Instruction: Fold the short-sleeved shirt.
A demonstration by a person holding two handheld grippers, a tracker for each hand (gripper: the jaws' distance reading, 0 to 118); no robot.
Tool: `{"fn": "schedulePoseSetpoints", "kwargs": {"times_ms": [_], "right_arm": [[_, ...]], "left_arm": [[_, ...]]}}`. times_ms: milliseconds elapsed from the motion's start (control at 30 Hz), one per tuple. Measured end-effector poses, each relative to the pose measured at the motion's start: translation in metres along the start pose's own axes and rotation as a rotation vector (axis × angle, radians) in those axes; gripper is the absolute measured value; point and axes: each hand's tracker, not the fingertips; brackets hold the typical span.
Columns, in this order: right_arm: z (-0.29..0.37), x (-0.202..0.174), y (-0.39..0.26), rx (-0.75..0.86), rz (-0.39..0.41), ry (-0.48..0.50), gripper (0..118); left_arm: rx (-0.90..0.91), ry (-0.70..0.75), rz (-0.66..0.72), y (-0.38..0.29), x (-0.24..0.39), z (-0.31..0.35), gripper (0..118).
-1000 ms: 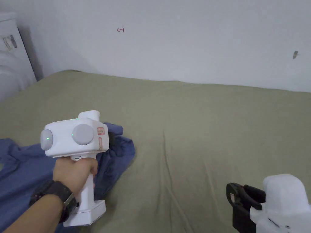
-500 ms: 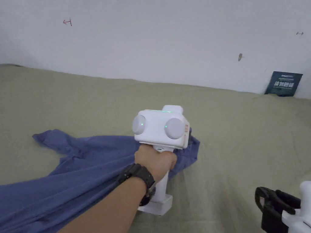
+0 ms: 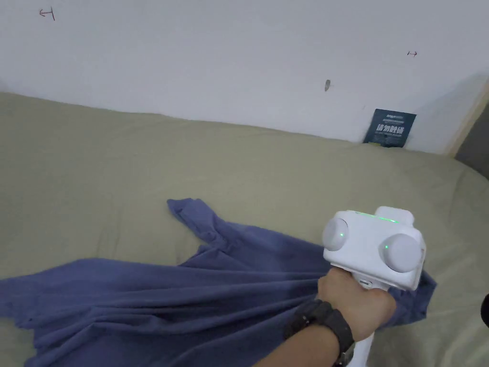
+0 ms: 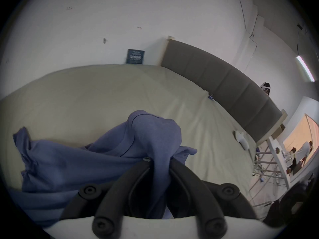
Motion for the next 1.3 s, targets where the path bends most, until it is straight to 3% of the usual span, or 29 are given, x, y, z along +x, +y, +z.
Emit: {"fn": "schedulePoseSetpoints", "kwargs": {"times_ms": [100, 233, 400, 433, 467, 500, 600, 733, 767, 933, 1000, 1033, 1067, 1100, 1133, 1200, 1300], "right_arm": [[0.003, 0.010, 0.001, 0.004, -0.020, -0.009, 0], [0.007, 0.013, 0.001, 0.011, -0.023, -0.022, 0], [0.008, 0.014, 0.000, 0.003, -0.016, -0.018, 0], [0.008, 0.013, 0.000, 0.004, -0.016, -0.016, 0], [0.008, 0.011, 0.000, 0.004, -0.017, -0.014, 0], [0.008, 0.009, 0.001, 0.002, -0.019, -0.008, 0], [0.011, -0.002, 0.002, 0.007, -0.014, 0.015, 0], [0.012, -0.020, 0.004, 0.010, -0.003, 0.060, 0], [0.013, -0.027, 0.004, 0.013, 0.002, 0.071, 0], [0.016, -0.057, 0.000, 0.021, 0.058, 0.155, 0], [0.018, -0.066, -0.003, 0.033, 0.075, 0.167, 0], [0.018, -0.071, -0.004, 0.039, 0.083, 0.173, 0], [0.020, -0.073, -0.006, 0.039, 0.082, 0.181, 0], [0.020, -0.076, -0.007, 0.043, 0.075, 0.185, 0], [0.020, -0.079, -0.006, 0.042, 0.072, 0.197, 0], [0.021, -0.085, -0.005, 0.036, 0.074, 0.212, 0], [0.022, -0.095, -0.005, 0.035, 0.092, 0.233, 0]], "left_arm": [[-0.048, -0.041, 0.050, -0.015, 0.015, -0.012, 5], [-0.082, -0.024, -0.059, -0.031, 0.032, -0.023, 5], [-0.064, -0.005, 0.006, -0.031, 0.022, -0.017, 8], [-0.036, 0.039, -0.012, -0.028, 0.022, -0.013, 23], [-0.007, 0.078, -0.047, -0.026, 0.021, -0.007, 64], [0.032, 0.112, -0.059, -0.025, 0.018, -0.001, 117], [0.113, 0.081, -0.018, -0.024, 0.005, 0.030, 118], [0.169, 0.113, 0.003, -0.081, -0.028, 0.077, 118], [0.201, 0.180, -0.012, -0.031, -0.038, 0.084, 118], [0.298, 0.457, -0.025, -0.060, -0.101, 0.195, 116], [0.361, 0.587, 0.021, -0.079, -0.126, 0.243, 110], [0.364, 0.636, 0.041, -0.087, -0.142, 0.265, 101], [0.377, 0.685, 0.066, -0.096, -0.152, 0.285, 78], [0.396, 0.721, 0.090, -0.109, -0.163, 0.308, 22], [0.391, 0.755, 0.076, -0.119, -0.174, 0.328, 0], [0.396, 0.846, 0.117, -0.143, -0.186, 0.363, 0], [0.351, 0.780, 0.259, -0.174, -0.202, 0.395, 0]]}}
